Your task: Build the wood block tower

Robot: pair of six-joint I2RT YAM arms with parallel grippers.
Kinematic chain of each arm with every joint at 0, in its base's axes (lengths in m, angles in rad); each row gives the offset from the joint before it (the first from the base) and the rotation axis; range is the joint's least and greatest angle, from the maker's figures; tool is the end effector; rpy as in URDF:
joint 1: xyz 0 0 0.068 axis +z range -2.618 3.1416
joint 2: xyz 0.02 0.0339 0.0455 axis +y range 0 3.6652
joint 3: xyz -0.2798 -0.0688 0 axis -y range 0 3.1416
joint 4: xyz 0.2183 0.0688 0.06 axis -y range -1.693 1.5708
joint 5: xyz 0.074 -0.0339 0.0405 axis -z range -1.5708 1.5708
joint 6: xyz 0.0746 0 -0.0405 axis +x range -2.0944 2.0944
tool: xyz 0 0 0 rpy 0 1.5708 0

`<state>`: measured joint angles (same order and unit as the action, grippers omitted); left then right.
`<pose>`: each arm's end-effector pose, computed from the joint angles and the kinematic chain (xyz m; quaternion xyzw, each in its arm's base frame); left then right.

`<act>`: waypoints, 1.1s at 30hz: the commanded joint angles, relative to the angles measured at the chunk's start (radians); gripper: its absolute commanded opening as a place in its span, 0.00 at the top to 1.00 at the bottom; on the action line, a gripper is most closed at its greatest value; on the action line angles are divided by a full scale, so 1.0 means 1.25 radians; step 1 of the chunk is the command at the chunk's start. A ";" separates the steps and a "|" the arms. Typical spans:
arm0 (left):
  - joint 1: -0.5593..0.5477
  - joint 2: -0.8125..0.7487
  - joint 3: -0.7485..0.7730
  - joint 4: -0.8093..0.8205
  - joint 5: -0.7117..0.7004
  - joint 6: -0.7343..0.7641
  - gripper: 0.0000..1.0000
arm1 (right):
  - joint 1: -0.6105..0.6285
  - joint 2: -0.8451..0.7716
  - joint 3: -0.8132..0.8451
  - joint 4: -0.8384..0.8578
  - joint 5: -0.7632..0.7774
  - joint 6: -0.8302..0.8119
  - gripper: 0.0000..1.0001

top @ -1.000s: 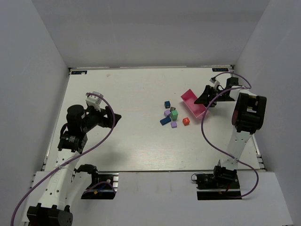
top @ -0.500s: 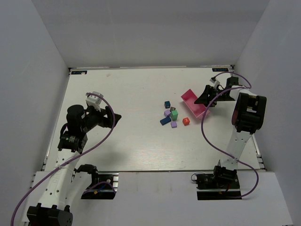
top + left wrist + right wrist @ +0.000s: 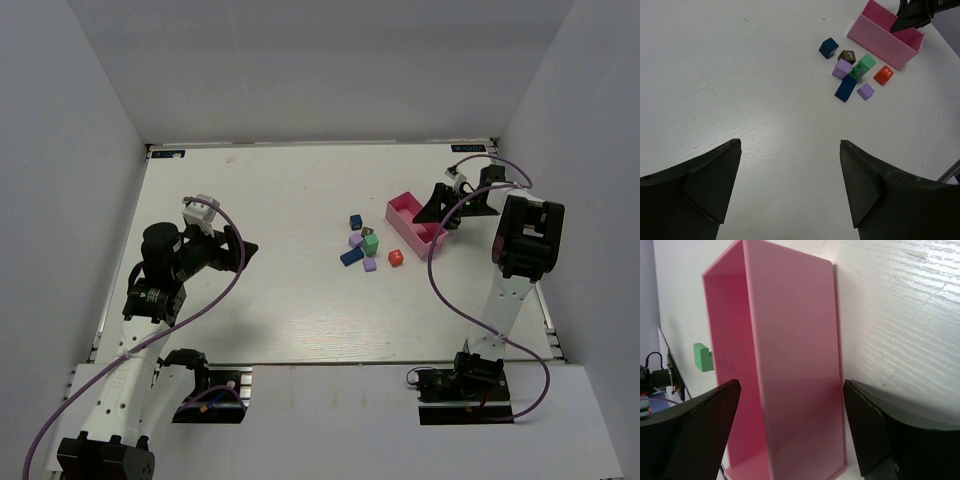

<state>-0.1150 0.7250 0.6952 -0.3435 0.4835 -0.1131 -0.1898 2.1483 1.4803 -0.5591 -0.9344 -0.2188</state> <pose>0.1559 -0.0529 0.3014 0.1357 0.8019 -0.2587 0.5212 0.4249 -0.0205 0.1484 -0.0898 0.8785 0.4035 0.2395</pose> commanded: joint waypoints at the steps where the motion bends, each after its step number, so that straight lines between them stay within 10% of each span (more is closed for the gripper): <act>1: -0.002 0.004 0.008 0.005 0.007 0.001 0.11 | -0.004 0.008 0.033 -0.008 0.005 -0.016 0.11; 21: -0.002 0.045 0.008 0.005 0.000 0.001 0.13 | -0.004 -0.219 0.005 0.025 0.232 -0.108 0.11; 33: -0.040 0.151 0.083 0.005 0.032 -0.042 0.51 | 0.022 -0.625 -0.237 0.098 0.290 -0.232 0.26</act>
<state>-0.1375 0.9016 0.7338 -0.3489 0.4892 -0.1421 -0.1810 1.4784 1.2396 -0.4759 -0.5594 -0.4412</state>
